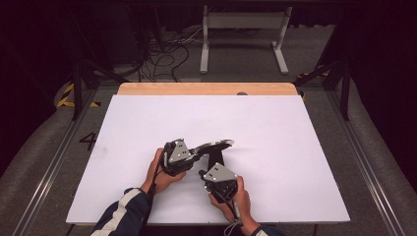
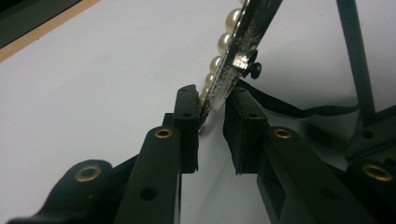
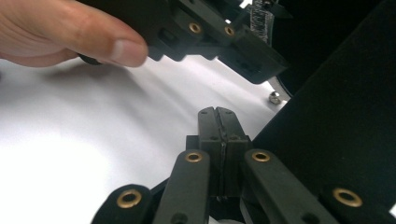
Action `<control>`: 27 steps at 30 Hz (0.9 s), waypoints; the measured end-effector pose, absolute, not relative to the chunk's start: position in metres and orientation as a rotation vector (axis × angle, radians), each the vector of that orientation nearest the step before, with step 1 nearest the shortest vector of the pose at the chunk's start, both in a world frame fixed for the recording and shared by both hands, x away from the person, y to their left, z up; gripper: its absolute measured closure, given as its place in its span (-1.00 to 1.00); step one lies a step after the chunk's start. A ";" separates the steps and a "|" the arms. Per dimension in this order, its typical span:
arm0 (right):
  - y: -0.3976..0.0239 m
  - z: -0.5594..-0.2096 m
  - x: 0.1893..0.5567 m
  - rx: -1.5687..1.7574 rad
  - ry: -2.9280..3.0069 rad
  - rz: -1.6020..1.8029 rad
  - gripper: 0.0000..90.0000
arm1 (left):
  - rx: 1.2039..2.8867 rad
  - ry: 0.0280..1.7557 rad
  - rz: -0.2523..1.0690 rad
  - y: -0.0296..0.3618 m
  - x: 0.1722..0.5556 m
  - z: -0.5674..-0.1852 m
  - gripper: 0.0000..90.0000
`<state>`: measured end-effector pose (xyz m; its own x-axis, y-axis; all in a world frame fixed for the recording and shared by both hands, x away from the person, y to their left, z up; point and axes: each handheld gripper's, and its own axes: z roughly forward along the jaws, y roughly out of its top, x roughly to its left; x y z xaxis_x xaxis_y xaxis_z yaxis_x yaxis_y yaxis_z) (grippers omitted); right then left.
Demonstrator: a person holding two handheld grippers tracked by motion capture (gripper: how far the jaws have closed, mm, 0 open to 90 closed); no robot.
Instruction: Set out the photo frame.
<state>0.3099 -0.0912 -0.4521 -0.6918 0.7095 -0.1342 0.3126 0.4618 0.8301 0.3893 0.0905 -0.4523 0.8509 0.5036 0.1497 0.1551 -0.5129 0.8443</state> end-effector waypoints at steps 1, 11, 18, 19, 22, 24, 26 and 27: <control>-0.092 -0.452 0.310 0.854 2.247 1.137 1.00 | 2.095 0.478 0.475 0.090 0.389 -0.452 0.70; -0.104 -0.451 0.314 0.883 2.263 1.150 1.00 | 2.113 0.471 0.487 0.090 0.386 -0.450 0.75; -0.112 -0.449 0.316 0.904 2.280 1.160 1.00 | 2.117 0.464 0.471 0.091 0.385 -0.450 0.75; -0.112 -0.449 0.316 0.904 2.280 1.160 1.00 | 2.117 0.464 0.471 0.091 0.385 -0.450 0.75; -0.115 -0.449 0.316 0.897 2.283 1.162 1.00 | 2.120 0.460 0.469 0.091 0.384 -0.450 0.75; -0.117 -0.450 0.317 0.899 2.287 1.165 1.00 | 2.123 0.459 0.471 0.091 0.384 -0.450 0.74; -0.118 -0.450 0.317 0.900 2.288 1.168 1.00 | 2.125 0.457 0.475 0.091 0.383 -0.450 0.74; -0.119 -0.450 0.317 0.901 2.288 1.166 1.00 | 2.127 0.456 0.474 0.091 0.382 -0.450 0.74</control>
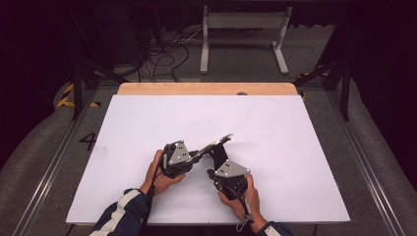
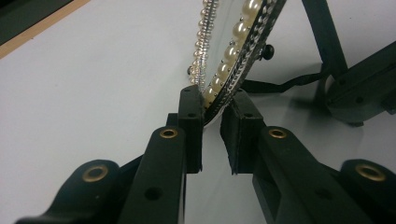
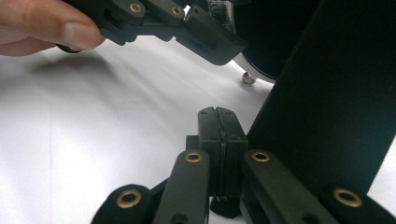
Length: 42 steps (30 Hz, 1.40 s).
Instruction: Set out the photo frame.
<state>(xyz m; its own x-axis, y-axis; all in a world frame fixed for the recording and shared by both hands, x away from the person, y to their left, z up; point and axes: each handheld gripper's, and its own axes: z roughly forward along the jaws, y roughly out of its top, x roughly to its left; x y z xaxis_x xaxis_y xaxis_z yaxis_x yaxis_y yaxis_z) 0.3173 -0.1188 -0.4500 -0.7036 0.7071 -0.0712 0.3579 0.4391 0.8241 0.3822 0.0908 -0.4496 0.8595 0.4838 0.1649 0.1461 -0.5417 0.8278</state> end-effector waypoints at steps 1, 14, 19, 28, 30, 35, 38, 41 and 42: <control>-0.120 -0.450 0.318 0.904 2.290 1.169 1.00 | 2.127 0.455 0.475 0.091 0.382 -0.449 0.74; -0.134 -0.449 0.324 0.952 2.286 1.201 1.00 | 2.129 0.446 0.446 0.091 0.380 -0.449 0.73; -0.137 -0.449 0.326 0.954 2.298 1.222 1.00 | 2.129 0.445 0.449 0.091 0.380 -0.449 0.74; -0.139 -0.448 0.327 0.933 2.315 1.215 1.00 | 2.140 0.430 0.458 0.091 0.379 -0.448 0.74; -0.140 -0.448 0.328 0.931 2.319 1.214 1.00 | 2.147 0.425 0.464 0.091 0.378 -0.448 0.74; -0.142 -0.447 0.328 0.930 2.323 1.210 1.00 | 2.150 0.412 0.461 0.092 0.377 -0.447 0.74; -0.144 -0.447 0.329 0.929 2.324 1.207 1.00 | 2.144 0.408 0.450 0.092 0.376 -0.447 0.74; -0.147 -0.446 0.331 0.930 2.324 1.196 1.00 | 2.144 0.390 0.434 0.093 0.376 -0.446 0.76; -0.147 -0.446 0.331 0.930 2.324 1.196 1.00 | 2.146 0.388 0.432 0.092 0.376 -0.446 0.76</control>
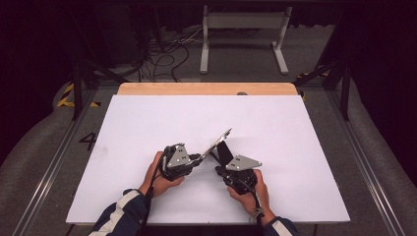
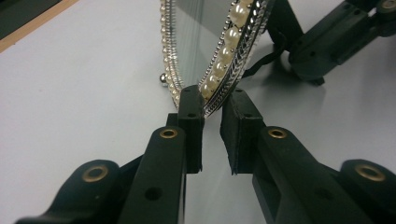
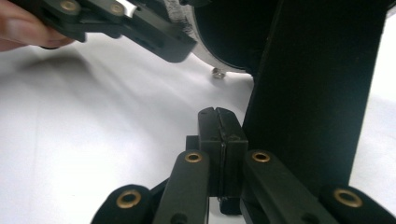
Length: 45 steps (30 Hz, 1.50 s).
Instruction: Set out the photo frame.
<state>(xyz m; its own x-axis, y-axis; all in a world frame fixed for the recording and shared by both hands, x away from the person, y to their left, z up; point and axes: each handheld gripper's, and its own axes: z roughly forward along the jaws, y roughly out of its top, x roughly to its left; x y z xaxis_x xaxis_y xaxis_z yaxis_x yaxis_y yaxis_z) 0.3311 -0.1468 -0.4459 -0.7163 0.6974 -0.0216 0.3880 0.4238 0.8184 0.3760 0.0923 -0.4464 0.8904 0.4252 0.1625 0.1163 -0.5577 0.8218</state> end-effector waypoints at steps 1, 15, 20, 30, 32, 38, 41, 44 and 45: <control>-0.148 -0.445 0.332 0.934 2.329 1.195 1.00 | 2.143 0.388 0.429 0.091 0.376 -0.447 0.76; -0.151 -0.444 0.334 0.938 2.344 1.224 0.99 | 2.105 0.434 0.421 0.083 0.377 -0.447 0.51; -0.147 -0.446 0.332 0.923 2.367 1.207 0.98 | 2.095 0.439 0.410 0.082 0.379 -0.448 0.58; -0.156 -0.445 0.336 0.941 2.380 1.194 1.00 | 2.147 0.370 0.475 0.082 0.374 -0.445 0.68; -0.158 -0.445 0.337 0.943 2.385 1.193 1.00 | 2.159 0.357 0.485 0.081 0.373 -0.444 0.69; -0.161 -0.445 0.338 0.945 2.380 1.186 1.00 | 2.170 0.339 0.490 0.079 0.370 -0.443 0.68; -0.163 -0.445 0.339 0.945 2.378 1.185 1.00 | 2.176 0.329 0.491 0.078 0.368 -0.443 0.68; -0.164 -0.446 0.340 0.945 2.372 1.177 1.00 | 2.178 0.319 0.490 0.075 0.366 -0.443 0.67; -0.165 -0.446 0.341 0.948 2.372 1.172 1.00 | 2.181 0.317 0.494 0.075 0.365 -0.443 0.67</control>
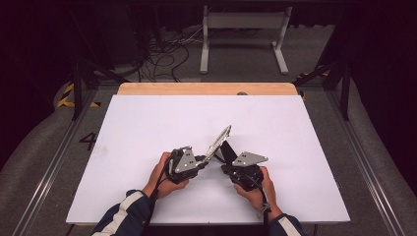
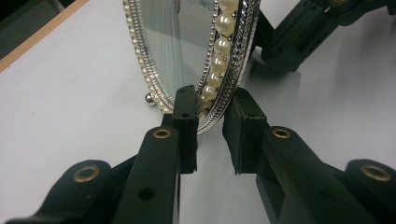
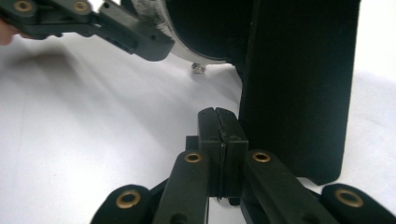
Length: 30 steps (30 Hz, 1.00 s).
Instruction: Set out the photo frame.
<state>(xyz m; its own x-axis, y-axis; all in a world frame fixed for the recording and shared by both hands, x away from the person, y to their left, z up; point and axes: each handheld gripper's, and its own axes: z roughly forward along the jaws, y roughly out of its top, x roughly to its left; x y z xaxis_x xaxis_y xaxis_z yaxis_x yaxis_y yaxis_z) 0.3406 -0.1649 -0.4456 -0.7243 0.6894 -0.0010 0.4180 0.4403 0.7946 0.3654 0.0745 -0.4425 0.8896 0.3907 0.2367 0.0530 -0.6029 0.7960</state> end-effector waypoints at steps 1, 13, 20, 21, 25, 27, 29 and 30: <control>-0.166 -0.446 0.341 0.949 2.369 1.171 1.00 | 2.183 0.311 0.500 0.073 0.364 -0.442 0.67; -0.172 -0.446 0.342 0.914 2.372 1.187 0.92 | 2.177 0.308 0.494 0.070 0.362 -0.443 0.66; -0.179 -0.445 0.339 0.911 2.388 1.148 1.00 | 2.176 0.310 0.486 0.070 0.362 -0.443 0.66; -0.179 -0.445 0.338 0.910 2.389 1.146 1.00 | 2.178 0.312 0.489 0.070 0.362 -0.443 0.66; -0.180 -0.443 0.338 0.894 2.398 1.122 1.00 | 2.182 0.306 0.490 0.069 0.360 -0.442 0.66; -0.180 -0.443 0.339 0.886 2.415 1.111 1.00 | 2.179 0.305 0.481 0.069 0.359 -0.442 0.66; -0.181 -0.443 0.340 0.880 2.429 1.114 1.00 | 2.179 0.310 0.481 0.068 0.358 -0.442 0.66; -0.182 -0.443 0.341 0.877 2.435 1.114 1.00 | 2.178 0.313 0.479 0.067 0.358 -0.442 0.65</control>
<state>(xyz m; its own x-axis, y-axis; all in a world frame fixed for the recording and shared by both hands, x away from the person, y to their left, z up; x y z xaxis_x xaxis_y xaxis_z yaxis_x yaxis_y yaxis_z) 0.3407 -0.1817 -0.4430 -0.7594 0.6496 -0.0353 0.3982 0.5071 0.7644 0.3582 0.0675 -0.4419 0.8948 0.3841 0.2275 0.0536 -0.5983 0.7994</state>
